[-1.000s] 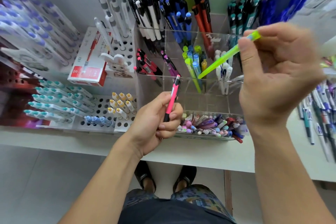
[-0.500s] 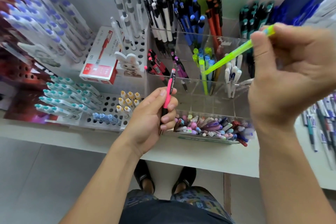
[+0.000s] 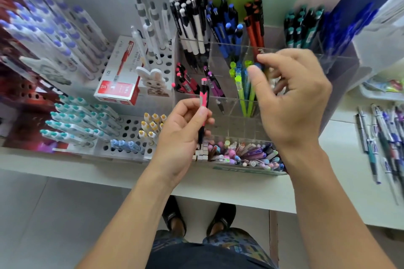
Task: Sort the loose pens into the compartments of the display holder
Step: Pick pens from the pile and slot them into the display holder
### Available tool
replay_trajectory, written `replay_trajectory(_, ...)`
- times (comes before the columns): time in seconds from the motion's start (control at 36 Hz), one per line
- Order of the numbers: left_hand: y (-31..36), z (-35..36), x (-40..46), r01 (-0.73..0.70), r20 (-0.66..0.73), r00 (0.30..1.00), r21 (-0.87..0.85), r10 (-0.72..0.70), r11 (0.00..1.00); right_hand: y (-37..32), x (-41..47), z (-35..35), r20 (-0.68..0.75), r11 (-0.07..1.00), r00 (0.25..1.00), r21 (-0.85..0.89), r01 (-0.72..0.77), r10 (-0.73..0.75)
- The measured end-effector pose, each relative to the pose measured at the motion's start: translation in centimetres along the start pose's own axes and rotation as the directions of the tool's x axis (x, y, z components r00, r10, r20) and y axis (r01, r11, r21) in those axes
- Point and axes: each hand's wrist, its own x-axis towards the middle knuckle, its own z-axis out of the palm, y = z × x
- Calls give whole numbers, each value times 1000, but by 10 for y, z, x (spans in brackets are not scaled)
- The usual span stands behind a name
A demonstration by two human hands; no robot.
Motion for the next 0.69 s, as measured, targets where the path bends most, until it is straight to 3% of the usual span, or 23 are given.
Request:
replay_trajectory(0.14,5,-1,3,-161,-10,986,171,165,972,-36,-9,28,414,956,896,162,-245,160)
replay_trajectory(0.22,13,-5,2,-224,-35,970,249,239,942,-44,-6,35,384,902,911,325,-284,149)
replay_trajectory(0.31,20,-13,-5,-248,-102,947,365,303,897,-49,5,30,188,873,972,440,-211,140)
replay_trajectory(0.42,21,-29,-11,-214,-115,943,514,314,831,-47,19,35,65,938,996,337,-85,67)
replay_trajectory(0.58,25,-30,-9,-178,-1,979,502,206,846,-52,10,75,260,993,962,63,-102,82)
replay_trajectory(0.69,23,-29,-6,-183,24,981,459,194,869,-50,-1,94,274,997,959,-3,-73,71)
